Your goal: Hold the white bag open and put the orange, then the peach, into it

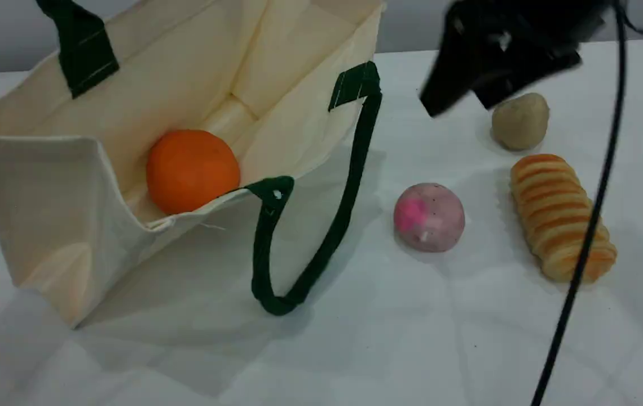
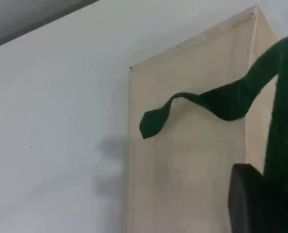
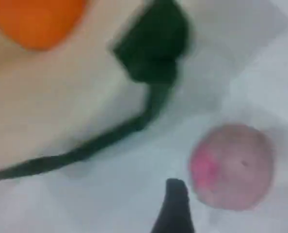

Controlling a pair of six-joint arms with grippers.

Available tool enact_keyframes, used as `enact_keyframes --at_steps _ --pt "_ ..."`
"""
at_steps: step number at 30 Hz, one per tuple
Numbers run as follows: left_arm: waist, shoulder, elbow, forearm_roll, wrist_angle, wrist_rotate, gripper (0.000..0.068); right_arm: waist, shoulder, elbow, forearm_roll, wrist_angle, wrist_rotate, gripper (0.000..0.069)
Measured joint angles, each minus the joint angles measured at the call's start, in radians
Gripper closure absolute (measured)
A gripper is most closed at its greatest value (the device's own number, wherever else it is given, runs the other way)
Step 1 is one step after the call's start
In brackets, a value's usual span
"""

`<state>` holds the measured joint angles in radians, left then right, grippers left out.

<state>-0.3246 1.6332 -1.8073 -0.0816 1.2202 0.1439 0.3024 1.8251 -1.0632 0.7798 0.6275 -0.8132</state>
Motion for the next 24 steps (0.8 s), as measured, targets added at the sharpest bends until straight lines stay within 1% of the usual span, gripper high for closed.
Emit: enact_keyframes --at_steps 3,6,11,18,22,24 --pt "0.000 -0.001 0.000 0.000 0.001 0.001 0.0617 0.008 0.000 0.059 0.022 -0.066 -0.020 0.0153" --pt "0.000 -0.001 0.000 0.000 0.001 0.001 0.0617 0.010 0.011 0.081 0.060 -0.123 -0.055 0.0153" --pt "0.000 -0.001 0.000 0.000 0.001 0.001 0.0617 0.026 0.089 0.081 0.109 -0.132 -0.090 0.0153" --pt "0.000 -0.001 0.000 0.000 0.001 0.001 0.0617 0.077 0.184 0.079 0.234 -0.179 -0.217 0.0153" --pt "0.000 -0.001 0.000 0.000 0.001 0.001 0.0617 0.080 0.203 0.079 0.301 -0.262 -0.278 0.0153" --pt "0.000 -0.001 0.000 -0.001 0.001 0.001 0.0617 0.080 0.207 0.078 0.317 -0.280 -0.300 0.0153"
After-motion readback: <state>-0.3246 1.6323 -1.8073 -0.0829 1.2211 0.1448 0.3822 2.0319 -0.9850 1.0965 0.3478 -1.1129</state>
